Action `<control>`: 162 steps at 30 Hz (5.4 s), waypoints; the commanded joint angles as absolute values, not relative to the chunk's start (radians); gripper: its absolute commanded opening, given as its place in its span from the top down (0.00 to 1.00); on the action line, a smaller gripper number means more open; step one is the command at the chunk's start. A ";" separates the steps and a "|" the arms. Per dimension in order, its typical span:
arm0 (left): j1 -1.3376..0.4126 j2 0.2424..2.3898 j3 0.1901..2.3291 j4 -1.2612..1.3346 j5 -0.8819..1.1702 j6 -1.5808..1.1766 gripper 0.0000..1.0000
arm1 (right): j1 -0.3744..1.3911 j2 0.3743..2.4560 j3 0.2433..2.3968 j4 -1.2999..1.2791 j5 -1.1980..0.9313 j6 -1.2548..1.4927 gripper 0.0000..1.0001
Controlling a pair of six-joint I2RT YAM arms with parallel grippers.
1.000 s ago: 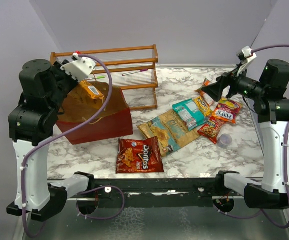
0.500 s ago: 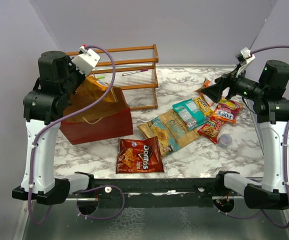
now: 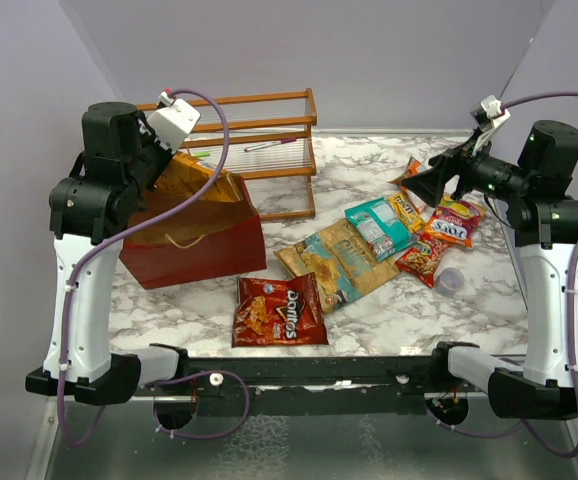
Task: Place the snacks into the paper bag
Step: Place the snack in the paper bag, then pick up the snack from the center of the board.
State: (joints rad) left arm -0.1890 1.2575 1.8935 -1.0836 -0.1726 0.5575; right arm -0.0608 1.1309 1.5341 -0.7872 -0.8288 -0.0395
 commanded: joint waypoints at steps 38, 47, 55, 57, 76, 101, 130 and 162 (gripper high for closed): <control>0.047 1.091 1.864 -1.167 0.205 0.356 1.00 | -0.068 1.107 1.486 -0.772 -0.872 -0.044 0.06; 0.089 1.126 1.843 -1.158 0.243 0.304 1.00 | -0.069 1.104 1.474 -0.763 -0.887 -0.040 0.06; 0.091 1.172 1.826 -1.147 0.199 0.269 1.00 | -0.069 1.107 1.473 -0.759 -0.894 -0.034 0.06; 0.091 1.183 1.816 -1.145 0.183 0.263 1.00 | -0.069 1.109 1.473 -0.758 -0.897 -0.033 0.06; 0.100 1.264 1.762 -1.149 0.191 0.314 1.00 | -0.069 1.111 1.479 -0.769 -0.905 -0.040 0.06; -0.169 1.389 1.562 -1.120 0.017 0.471 1.00 | -0.069 1.186 1.272 -0.818 -0.590 -0.288 0.02; -0.189 1.397 1.537 -1.172 0.005 0.570 0.74 | -0.069 1.139 1.066 -0.680 -0.547 -0.297 0.02; -0.189 1.138 1.511 -0.815 -0.083 0.536 0.13 | 0.132 1.260 0.924 -0.714 -0.527 -0.533 0.19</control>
State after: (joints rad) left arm -0.1856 1.1908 1.5414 -0.9039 -0.0807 0.5667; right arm 0.0269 1.2675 0.9932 -0.7113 -0.5926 -0.4854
